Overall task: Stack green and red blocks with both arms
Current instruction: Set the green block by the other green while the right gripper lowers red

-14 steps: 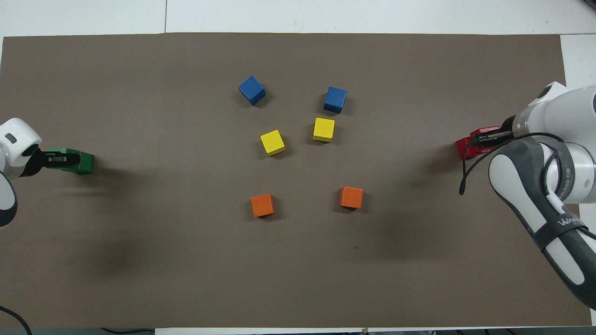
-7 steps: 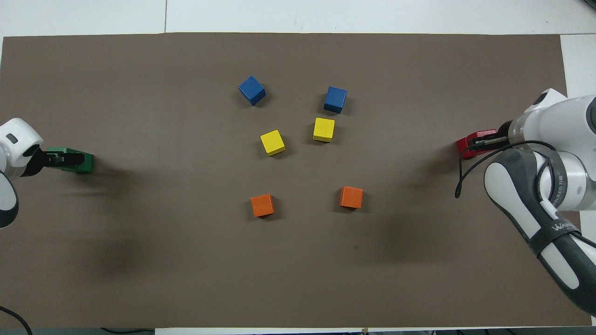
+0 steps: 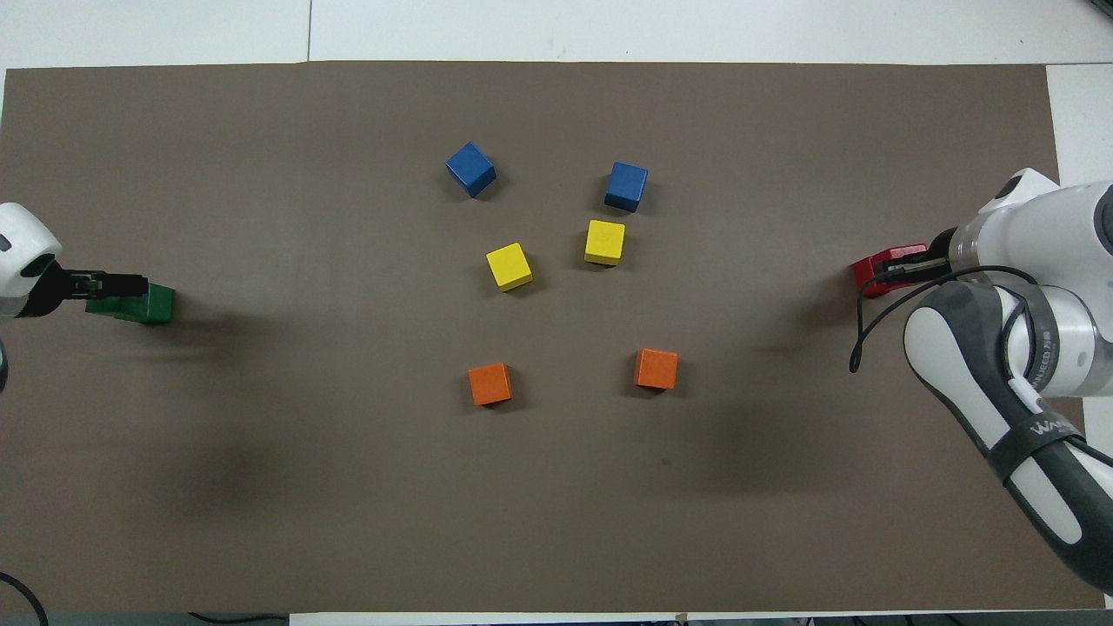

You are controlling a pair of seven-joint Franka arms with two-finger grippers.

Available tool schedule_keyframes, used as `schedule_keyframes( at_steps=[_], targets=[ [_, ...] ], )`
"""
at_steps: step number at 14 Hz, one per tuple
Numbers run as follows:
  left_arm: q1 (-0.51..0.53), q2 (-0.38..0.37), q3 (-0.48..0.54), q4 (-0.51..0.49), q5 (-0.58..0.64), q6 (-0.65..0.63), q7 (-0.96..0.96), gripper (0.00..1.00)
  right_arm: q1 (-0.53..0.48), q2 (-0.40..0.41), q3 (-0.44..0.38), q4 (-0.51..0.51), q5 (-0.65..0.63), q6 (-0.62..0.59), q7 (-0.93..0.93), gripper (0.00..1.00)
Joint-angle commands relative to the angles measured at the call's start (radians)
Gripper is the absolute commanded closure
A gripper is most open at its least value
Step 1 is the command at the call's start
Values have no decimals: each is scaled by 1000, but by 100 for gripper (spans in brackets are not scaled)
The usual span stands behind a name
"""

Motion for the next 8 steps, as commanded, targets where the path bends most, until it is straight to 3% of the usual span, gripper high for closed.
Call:
schedule_keyframes(
  at_steps=[1, 6, 8],
  targets=[
    [-4, -31, 0, 69, -9, -128, -37, 0, -12, -27, 9, -30, 12, 22, -17, 100],
    [-25, -163, -7, 97, -5, -295, -178, 0, -15, -25, 9, -33, 12, 33, -21, 100],
    [-43, -183, -7, 143, -2, -398, -195, 0, -16, -22, 9, -33, 12, 35, -22, 100]
  ],
)
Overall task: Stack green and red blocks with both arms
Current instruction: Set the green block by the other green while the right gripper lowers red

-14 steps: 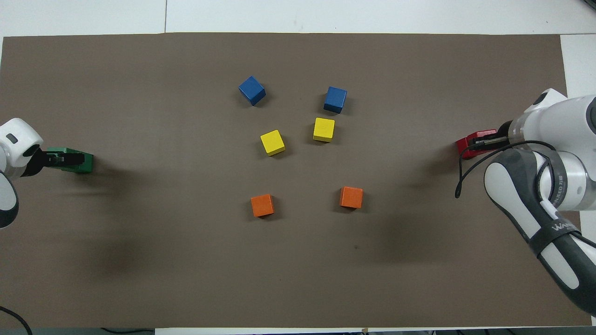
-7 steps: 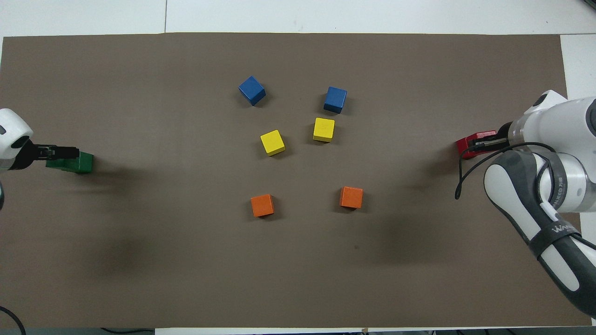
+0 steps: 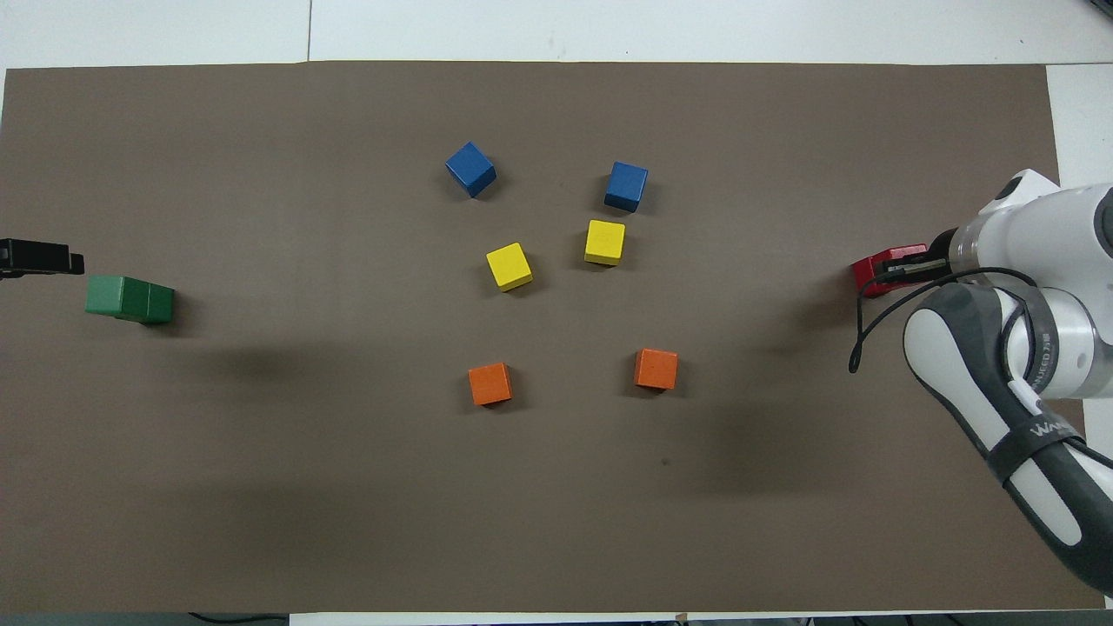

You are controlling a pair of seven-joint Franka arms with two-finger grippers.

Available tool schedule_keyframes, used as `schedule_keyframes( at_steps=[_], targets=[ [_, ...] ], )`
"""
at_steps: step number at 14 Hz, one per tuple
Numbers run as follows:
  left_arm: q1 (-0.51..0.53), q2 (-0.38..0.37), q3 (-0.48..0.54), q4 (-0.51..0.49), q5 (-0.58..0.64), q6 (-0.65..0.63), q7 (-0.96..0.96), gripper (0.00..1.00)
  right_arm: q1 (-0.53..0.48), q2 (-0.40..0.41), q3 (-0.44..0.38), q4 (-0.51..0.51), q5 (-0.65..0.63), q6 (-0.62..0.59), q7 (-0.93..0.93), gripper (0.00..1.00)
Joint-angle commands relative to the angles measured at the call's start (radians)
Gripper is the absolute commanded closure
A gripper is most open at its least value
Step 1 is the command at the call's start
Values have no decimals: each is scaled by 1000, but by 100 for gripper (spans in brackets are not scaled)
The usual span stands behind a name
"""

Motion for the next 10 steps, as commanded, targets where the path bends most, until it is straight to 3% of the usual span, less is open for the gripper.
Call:
schedule_keyframes(
  at_steps=[1, 6, 10],
  targets=[
    [-28, -30, 4, 73, 22, -157, -46, 0, -16, -22, 9, -29, 12, 27, -21, 100],
    [-94, -30, -4, 142, 57, -266, -144, 0, -18, -16, 7, -46, 12, 61, -21, 100],
    [-135, -30, -1, 150, 57, -283, -146, 0, -19, -16, 9, -47, 12, 61, -21, 100]
  ],
)
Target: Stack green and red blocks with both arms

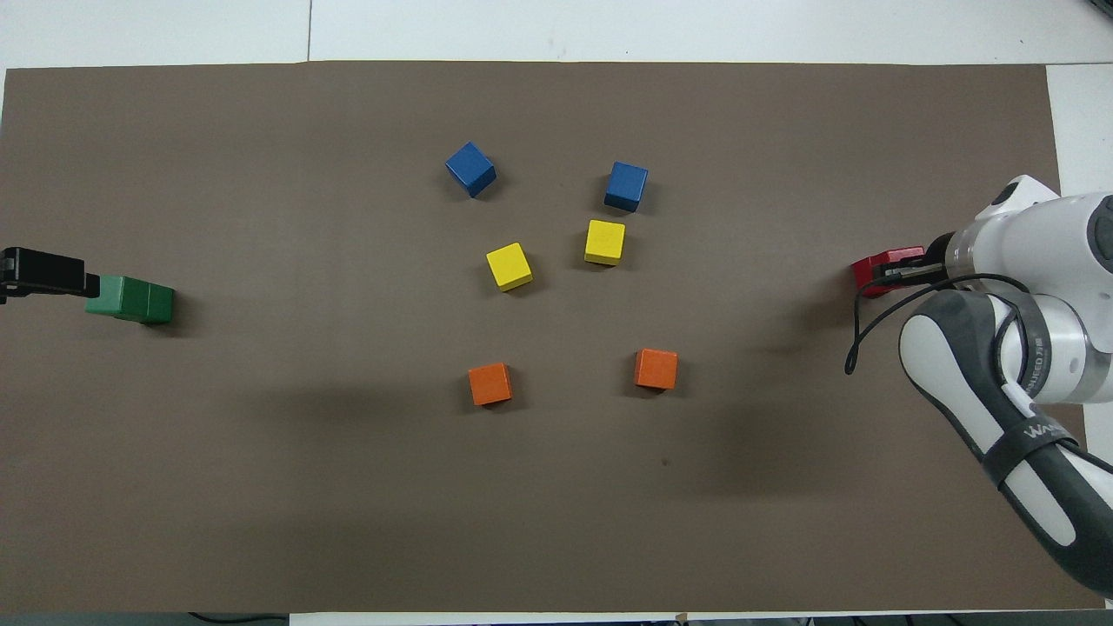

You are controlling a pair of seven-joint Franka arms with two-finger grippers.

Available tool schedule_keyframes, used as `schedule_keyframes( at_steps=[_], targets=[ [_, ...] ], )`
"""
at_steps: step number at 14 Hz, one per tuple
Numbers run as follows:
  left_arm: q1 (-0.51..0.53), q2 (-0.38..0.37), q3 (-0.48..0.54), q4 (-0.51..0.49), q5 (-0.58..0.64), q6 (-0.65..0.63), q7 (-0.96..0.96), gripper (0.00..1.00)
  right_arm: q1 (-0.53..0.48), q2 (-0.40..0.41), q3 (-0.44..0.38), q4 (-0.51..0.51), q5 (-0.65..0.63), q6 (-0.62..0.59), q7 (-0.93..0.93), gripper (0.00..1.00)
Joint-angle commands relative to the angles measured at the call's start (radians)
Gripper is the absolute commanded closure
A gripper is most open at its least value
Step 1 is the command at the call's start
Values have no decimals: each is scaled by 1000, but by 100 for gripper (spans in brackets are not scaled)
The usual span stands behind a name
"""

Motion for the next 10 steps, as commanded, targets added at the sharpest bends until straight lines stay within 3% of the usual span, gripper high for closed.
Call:
schedule_keyframes(
  at_steps=[1, 4, 8, 10],
  targets=[
    [-50, 15, 20, 33, 24, -38, -19, 0, -18, -16, 8, -22, 12, 23, -21, 100],
    [-111, 26, 81, 48, 22, -35, -40, 0, -19, -16, 10, -23, 12, 23, -22, 100],
    [-111, 35, 83, 79, 25, -38, -45, 0, -31, -16, 10, -23, 12, 23, -22, 100],
    [-111, 46, 75, 94, 82, -44, -42, 0, -30, -18, 10, -26, 12, 23, -22, 100]
  ],
)
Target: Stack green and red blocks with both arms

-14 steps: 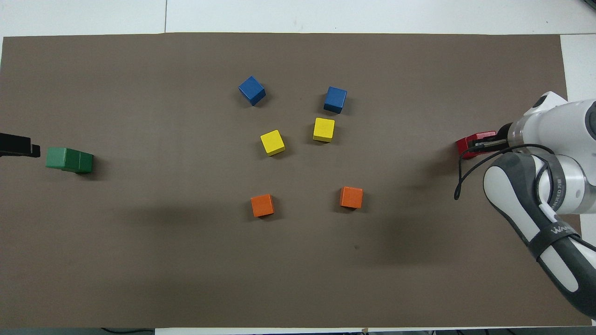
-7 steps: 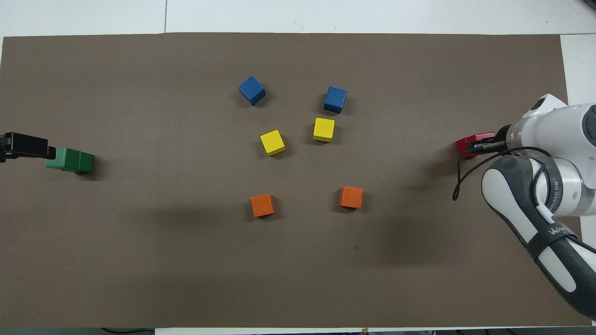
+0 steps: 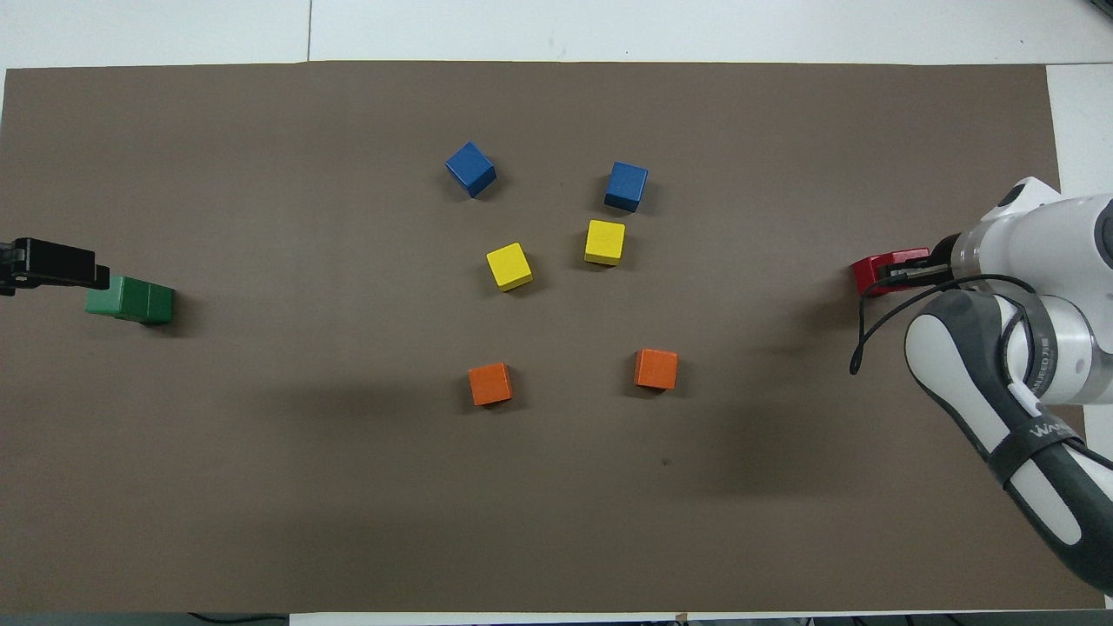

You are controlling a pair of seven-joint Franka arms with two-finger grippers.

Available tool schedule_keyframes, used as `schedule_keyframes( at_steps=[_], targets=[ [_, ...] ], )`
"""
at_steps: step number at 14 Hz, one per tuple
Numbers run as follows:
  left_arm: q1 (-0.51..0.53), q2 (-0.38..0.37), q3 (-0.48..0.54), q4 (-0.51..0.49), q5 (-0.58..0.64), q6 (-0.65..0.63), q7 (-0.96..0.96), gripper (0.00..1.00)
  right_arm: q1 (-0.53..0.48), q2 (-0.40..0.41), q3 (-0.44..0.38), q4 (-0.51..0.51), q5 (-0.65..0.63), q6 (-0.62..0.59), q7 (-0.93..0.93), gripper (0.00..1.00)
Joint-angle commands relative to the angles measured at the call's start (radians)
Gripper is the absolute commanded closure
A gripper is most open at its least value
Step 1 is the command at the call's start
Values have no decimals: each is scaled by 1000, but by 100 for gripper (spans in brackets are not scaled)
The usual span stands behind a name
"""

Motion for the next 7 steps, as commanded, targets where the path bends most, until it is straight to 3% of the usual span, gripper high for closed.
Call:
schedule_keyframes(
  at_steps=[1, 4, 7],
  targets=[
    [-22, 38, 4, 79, 63, -59, -19, 0, -15, -17, 11, -25, 12, 23, -22, 100],
    [-22, 72, 5, 170, 68, -146, -19, 0, -15, -17, 11, -25, 12, 23, -22, 100],
    [-14, 63, 2, 146, 63, -119, -19, 0, -14, -17, 11, -25, 12, 24, -21, 100]
  ],
)
